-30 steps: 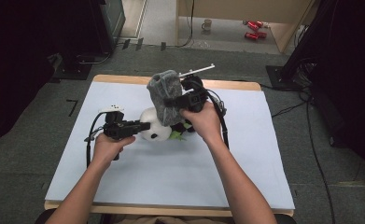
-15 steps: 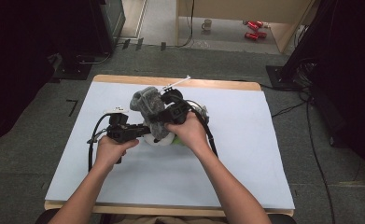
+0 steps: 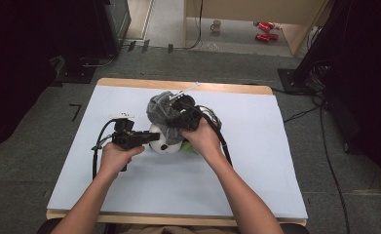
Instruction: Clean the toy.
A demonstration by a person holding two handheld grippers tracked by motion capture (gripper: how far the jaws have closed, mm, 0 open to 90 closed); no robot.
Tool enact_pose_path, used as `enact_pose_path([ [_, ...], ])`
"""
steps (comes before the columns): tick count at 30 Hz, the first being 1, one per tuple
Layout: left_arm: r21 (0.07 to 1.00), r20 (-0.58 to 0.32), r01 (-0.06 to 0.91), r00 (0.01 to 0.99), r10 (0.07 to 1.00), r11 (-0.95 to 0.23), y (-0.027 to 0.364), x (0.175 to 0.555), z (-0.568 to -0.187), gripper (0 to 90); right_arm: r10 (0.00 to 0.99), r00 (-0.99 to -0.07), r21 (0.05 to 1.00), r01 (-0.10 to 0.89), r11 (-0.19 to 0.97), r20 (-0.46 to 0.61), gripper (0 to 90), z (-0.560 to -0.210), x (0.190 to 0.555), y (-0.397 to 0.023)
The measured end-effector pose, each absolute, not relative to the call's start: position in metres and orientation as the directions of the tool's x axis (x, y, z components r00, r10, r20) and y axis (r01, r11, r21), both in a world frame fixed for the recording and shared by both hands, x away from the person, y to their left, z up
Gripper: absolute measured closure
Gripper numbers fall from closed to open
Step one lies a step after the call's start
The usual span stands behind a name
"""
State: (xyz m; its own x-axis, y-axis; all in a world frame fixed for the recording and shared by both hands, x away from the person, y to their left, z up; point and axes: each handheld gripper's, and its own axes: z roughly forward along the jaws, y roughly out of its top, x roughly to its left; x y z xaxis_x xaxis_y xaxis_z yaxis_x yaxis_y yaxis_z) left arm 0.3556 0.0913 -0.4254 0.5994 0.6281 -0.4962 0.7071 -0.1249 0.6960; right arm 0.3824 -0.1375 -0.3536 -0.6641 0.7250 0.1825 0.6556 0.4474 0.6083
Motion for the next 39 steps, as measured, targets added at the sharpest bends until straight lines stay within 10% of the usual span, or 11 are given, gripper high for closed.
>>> enact_pose_path([
  [39, 0.685, -0.532, 0.723, 0.585, 0.612, -0.095, 0.097, 0.360, -0.429, 66.0, 0.778, -0.532, 0.688, 0.702, 0.183, 0.335, 79.0, -0.302, 0.390, -0.228],
])
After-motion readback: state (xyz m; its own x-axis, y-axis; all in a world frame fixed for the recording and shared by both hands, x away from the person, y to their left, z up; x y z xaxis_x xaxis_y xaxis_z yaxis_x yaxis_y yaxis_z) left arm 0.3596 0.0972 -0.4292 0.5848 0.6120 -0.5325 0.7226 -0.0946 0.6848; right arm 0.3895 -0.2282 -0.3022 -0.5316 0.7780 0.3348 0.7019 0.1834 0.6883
